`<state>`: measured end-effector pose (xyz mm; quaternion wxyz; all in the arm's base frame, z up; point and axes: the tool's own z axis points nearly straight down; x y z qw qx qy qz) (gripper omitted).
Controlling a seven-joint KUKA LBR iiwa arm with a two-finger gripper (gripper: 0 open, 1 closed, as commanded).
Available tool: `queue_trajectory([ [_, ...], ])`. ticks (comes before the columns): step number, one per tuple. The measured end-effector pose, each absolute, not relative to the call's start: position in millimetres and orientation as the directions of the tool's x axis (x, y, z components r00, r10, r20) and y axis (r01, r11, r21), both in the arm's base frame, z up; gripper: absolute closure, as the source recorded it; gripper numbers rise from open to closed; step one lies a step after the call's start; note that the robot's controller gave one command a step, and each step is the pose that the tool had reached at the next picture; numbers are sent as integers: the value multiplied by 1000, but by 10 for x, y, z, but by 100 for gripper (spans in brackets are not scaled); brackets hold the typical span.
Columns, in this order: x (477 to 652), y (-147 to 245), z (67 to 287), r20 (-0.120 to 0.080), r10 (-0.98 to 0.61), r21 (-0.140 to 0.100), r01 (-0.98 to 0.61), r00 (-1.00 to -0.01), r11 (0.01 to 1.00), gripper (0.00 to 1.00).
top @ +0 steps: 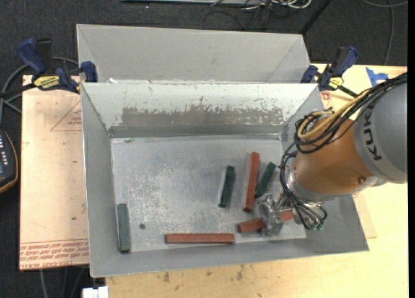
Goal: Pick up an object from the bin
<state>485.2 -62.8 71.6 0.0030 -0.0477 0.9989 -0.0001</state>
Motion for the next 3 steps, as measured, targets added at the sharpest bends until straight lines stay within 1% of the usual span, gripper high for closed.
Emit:
queue_trajectory([
  [1, 4988, -595, 1928, -10, -93, -1, -93, -996, 996, 100],
  [2, 5134, -356, 3314, -10, -362, -3, -362, -932, 932, 100],
  [3, 5321, -410, 4029, -8, -537, -5, -537, -843, 843, 100],
])
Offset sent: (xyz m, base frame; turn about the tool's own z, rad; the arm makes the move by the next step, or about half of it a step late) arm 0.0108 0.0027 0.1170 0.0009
